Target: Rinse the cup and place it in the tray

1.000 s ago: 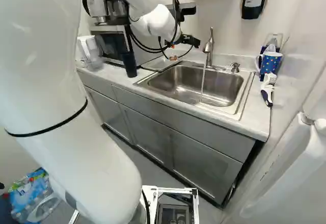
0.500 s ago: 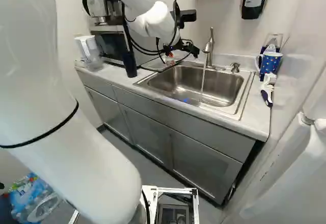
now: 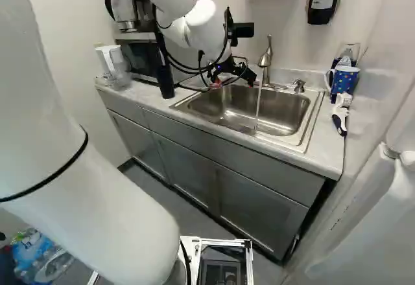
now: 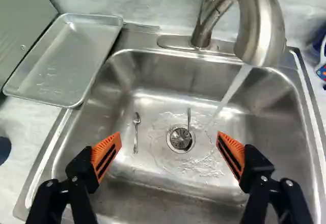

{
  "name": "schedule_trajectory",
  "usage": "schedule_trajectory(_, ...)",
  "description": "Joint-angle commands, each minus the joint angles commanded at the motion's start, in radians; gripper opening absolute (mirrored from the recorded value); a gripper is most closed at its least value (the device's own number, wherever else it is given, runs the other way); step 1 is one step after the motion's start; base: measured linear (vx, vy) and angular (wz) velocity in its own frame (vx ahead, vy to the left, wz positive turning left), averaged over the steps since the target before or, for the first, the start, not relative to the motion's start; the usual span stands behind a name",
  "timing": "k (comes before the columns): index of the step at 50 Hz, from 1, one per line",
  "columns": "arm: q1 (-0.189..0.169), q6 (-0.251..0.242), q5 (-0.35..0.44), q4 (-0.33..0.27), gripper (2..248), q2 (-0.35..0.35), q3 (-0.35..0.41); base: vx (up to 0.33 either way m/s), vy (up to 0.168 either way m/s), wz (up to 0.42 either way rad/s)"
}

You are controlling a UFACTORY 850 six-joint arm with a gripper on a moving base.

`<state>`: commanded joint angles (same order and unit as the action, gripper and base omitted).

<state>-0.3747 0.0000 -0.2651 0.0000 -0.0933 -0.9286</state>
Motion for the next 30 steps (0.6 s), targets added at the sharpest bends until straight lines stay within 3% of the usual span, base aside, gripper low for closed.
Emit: schedule_trajectory(30, -0.114, 0.0, 0.0, 0.0, 247, -0.026, 0.024, 0.0, 0.0, 0.0)
